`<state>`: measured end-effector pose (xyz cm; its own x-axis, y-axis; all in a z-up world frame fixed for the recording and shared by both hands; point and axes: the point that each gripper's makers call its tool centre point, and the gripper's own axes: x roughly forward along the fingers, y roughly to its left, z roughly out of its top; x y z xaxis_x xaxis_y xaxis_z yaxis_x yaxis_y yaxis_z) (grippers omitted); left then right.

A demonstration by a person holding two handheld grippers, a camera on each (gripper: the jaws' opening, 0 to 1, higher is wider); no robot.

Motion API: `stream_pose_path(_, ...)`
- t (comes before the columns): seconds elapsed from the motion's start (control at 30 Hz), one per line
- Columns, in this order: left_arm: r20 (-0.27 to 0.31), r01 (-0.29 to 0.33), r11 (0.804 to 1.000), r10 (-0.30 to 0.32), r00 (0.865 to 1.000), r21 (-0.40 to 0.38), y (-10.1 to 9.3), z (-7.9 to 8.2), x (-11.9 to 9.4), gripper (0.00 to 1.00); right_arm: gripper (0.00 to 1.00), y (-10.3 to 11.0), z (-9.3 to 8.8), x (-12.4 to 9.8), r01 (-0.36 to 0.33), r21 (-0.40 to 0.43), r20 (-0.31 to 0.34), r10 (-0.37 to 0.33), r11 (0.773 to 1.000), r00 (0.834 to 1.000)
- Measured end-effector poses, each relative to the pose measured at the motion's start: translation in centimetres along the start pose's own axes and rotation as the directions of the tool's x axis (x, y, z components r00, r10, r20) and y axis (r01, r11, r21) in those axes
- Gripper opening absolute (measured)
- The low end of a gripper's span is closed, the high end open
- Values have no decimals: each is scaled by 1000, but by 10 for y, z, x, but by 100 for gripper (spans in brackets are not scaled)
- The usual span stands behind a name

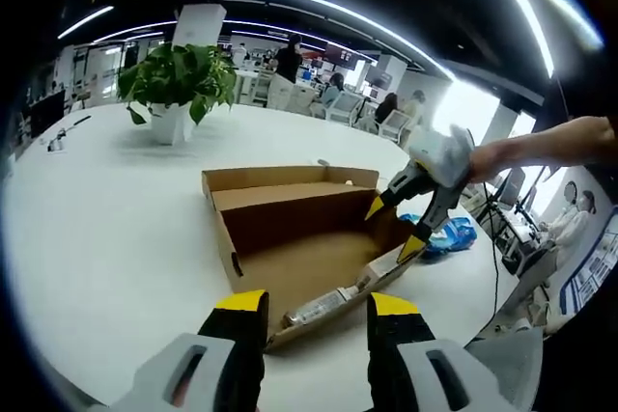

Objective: Operate the shoe box by opening the lid, removing the specified soft item, and placing it in the target area until the item is outside and the box remains undamaged.

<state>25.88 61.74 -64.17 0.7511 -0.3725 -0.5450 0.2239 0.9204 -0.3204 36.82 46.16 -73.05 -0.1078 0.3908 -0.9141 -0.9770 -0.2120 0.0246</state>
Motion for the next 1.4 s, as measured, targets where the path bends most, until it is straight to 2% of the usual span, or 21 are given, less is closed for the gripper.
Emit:
stream_pose_path(0.13, -1, -1, 1000, 1, 1000, 2, -1, 0, 0, 41, 50, -4, -1, -2, 23, 14, 4, -23, 1000, 1000)
stream_pose_path(0.33, -5, 0, 1000, 0, 1000, 3, -2, -2, -1, 41, 46, -3, 1, -3, 23, 41, -7, -22, 999, 1000)
stream_pose_path(0.43, -9, 2, 1000, -2, 1000, 5, -2, -2, 0, 41, 51, 3, 10, -3, -21, 93, 30, 18, 995, 999)
stream_pose_path(0.5, -8, 4, 1000, -4, 1000, 9, -3, -1, 1, 41, 51, 5, 13, -2, -24, 84, 31, 22, 996, 999)
stream_pose_path(0.6, -7, 7, 1000, -7, 1000, 9, -4, 0, 2, 41, 51, 14, 11, 3, -49, 37, -8, 49, 998, 999)
stream_pose_path(0.77, -10, 13, 1000, -13, 1000, 17, -8, 2, 4, 41, 44, 14, -1, 16, -30, -42, -107, 25, 999, 994)
stream_pose_path(0.93, -6, 16, 1000, -16, 1000, 21, -8, 5, 5, 41, 40, 13, -1, 26, -16, -68, -136, 7, 998, 991)
stream_pose_path(1.07, -4, 13, 1000, -13, 1000, 18, -4, 4, 5, 41, 30, 17, -8, 33, -20, -75, -163, 8, 997, 987)
stream_pose_path(1.13, -3, 10, 1000, -10, 1000, 14, -4, 4, 5, 41, 22, 21, -15, 36, -22, -76, -194, 7, 997, 981)
stream_pose_path(1.17, -3, 9, 1000, -9, 1000, 10, -2, 2, 4, 41, 19, 24, -18, 38, -22, -76, -199, 6, 997, 980)
stream_pose_path(1.27, -3, 5, 1000, -5, 1000, 7, 1, -1, 3, 41, 19, 21, -17, 35, 8, -71, -193, -22, 997, 981)
stream_pose_path(1.4, -4, 6, 1000, -6, 1000, 5, 2, -2, 3, 41, 18, 19, -15, 33, 16, -61, -180, -26, 998, 983)
